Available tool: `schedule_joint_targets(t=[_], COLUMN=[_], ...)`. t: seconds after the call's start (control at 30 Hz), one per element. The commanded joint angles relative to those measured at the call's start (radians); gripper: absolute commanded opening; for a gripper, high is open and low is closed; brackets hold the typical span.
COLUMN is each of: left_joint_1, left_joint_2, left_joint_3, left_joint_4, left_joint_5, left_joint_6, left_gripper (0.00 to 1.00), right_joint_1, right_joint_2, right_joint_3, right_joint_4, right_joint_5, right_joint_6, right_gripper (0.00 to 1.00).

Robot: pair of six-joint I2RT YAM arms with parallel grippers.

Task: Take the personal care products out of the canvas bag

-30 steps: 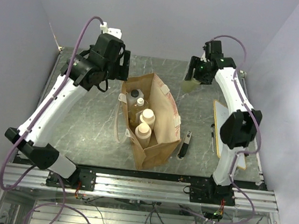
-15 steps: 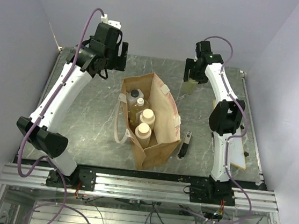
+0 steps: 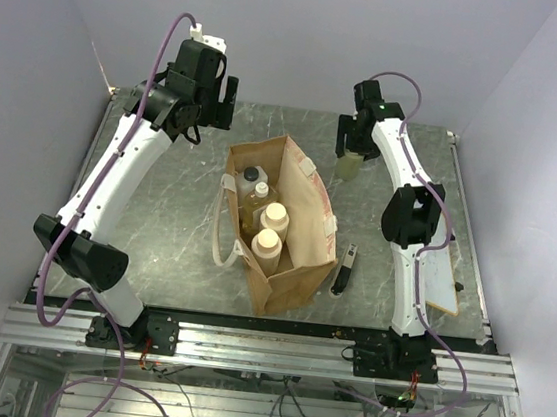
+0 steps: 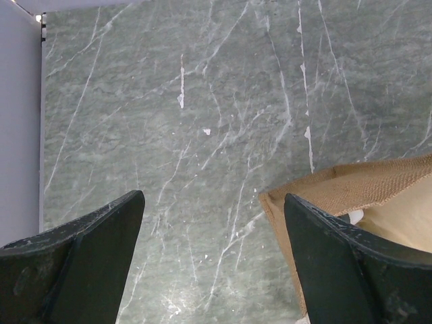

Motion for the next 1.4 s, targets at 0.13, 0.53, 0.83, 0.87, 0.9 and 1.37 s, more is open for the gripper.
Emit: schedule_joint_targets(t=[0.13,0.53,0.83,0.87,0.9,1.37], left_joint_1=[0.007,0.007,0.007,0.007,0.007,-0.049], left_joint_2=[-0.011,-0.066,-0.152,-0.183,-0.208,-0.571], left_joint_3=[0.031,0.025,-0.083,-0.127,-0.182,-0.679], left_joint_4=[0.013,-0.023,-0.095,-0.085,-0.069,0.078], left_joint_5=[0.027,0.099,0.26,0.301,0.356,0.579], left_joint_6=[-0.006,-0.079,-0.206,-0.232,-0.256,-0.626], left_gripper=[0.95,0.95,0.95,0.95,0.96,0.96], right_joint_1=[0.001,0.001,0.064,0.074,0.079,0.059], right_joint_2=[0.003,-0.05,-0.265,-0.31,-0.365,-1.003], right_joint_3=[0.069,0.036,-0.146,-0.206,-0.272,-0.809], right_joint_4=[0.025,0.082,0.092,0.109,0.128,0.189], right_joint_5=[0.012,-0.003,0.058,0.057,0.056,-0.385], right_joint_6=[-0.012,-0.012,-0.085,-0.086,-0.076,0.071], right_gripper=[0.22,0.93,1.0,1.0,1.0,1.0])
